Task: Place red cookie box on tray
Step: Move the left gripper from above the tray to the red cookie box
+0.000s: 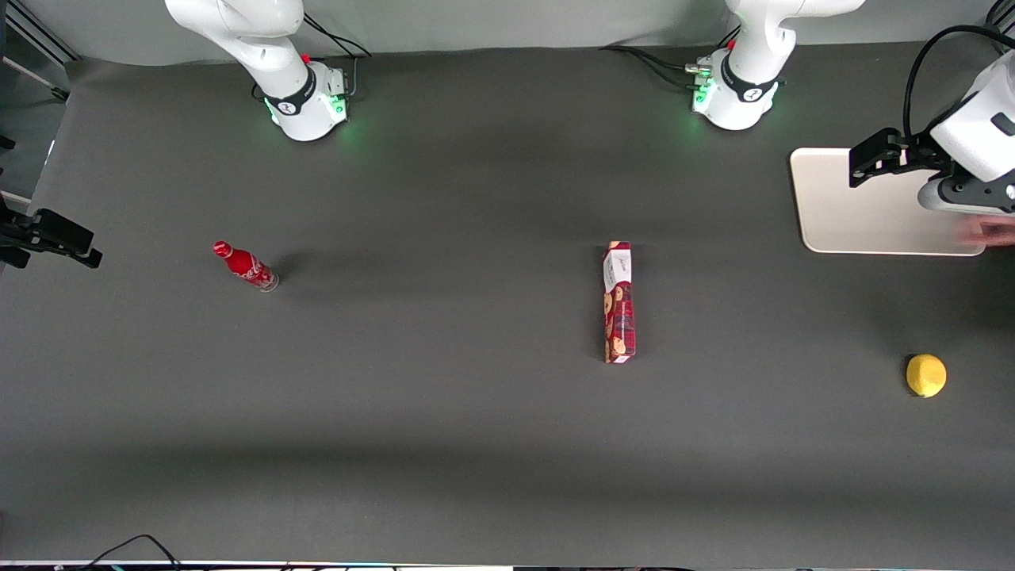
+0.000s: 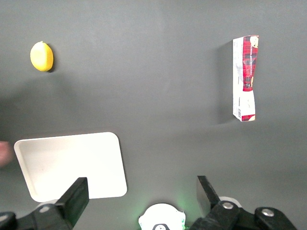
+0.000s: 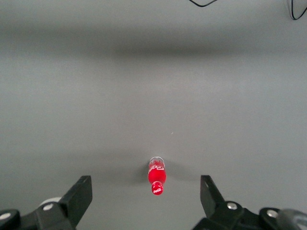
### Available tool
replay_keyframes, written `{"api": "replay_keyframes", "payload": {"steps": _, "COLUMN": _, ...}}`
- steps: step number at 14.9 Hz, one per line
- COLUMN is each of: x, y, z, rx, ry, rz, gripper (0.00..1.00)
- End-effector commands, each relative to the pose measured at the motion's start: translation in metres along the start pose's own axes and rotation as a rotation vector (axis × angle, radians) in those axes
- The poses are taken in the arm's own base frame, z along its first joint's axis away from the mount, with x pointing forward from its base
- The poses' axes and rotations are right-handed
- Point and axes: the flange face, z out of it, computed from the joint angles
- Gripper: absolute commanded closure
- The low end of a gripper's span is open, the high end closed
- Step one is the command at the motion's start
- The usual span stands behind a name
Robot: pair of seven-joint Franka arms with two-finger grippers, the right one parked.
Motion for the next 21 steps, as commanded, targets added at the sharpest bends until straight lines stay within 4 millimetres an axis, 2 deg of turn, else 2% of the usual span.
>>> {"api": "replay_keyframes", "payload": {"steps": 1, "x": 0.001, "y": 0.003, "z": -0.006, "rx": 0.017, "ry": -0.003, "rz": -0.004, "gripper": 0.00}}
{"api": "replay_keyframes", "payload": {"steps": 5, "x": 0.003, "y": 0.002, "z": -0.007, "rx": 0.023, "ry": 0.011, "rz": -0.020, "gripper": 0.00}}
{"api": "replay_keyframes", "payload": {"steps": 6, "x": 0.003, "y": 0.008, "z": -0.008, "rx": 0.025, "ry": 0.013, "rz": -0.017, "gripper": 0.00}}
{"api": "replay_keyframes", "payload": {"steps": 8, "x": 0.001, "y": 0.040, "z": -0.014, "rx": 0.027, "ry": 0.021, "rz": -0.094, "gripper": 0.00}}
{"api": "replay_keyframes", "payload": {"steps": 10, "x": -0.004, "y": 0.082, "z": -0.017, "rx": 0.019, "ry": 0.028, "rz": -0.177, "gripper": 0.00}}
{"api": "replay_keyframes", "payload": {"steps": 12, "x": 0.002, "y": 0.126, "z": -0.005, "rx": -0.016, "ry": 0.017, "rz": -0.232, "gripper": 0.00}}
{"api": "replay_keyframes", "payload": {"steps": 14, "x": 0.032, "y": 0.153, "z": 0.028, "rx": -0.073, "ry": 0.007, "rz": -0.272, "gripper": 0.00}}
{"api": "replay_keyframes", "payload": {"steps": 18, "x": 0.090, "y": 0.213, "z": 0.135, "rx": -0.137, "ry": -0.007, "rz": -0.328, "gripper": 0.00}}
{"api": "replay_keyframes", "payload": {"steps": 19, "x": 0.104, "y": 0.217, "z": 0.160, "rx": -0.157, "ry": -0.006, "rz": -0.338, "gripper": 0.00}}
{"api": "replay_keyframes", "payload": {"steps": 21, "x": 0.125, "y": 0.224, "z": 0.196, "rx": -0.163, "ry": 0.005, "rz": -0.330, "gripper": 0.00}}
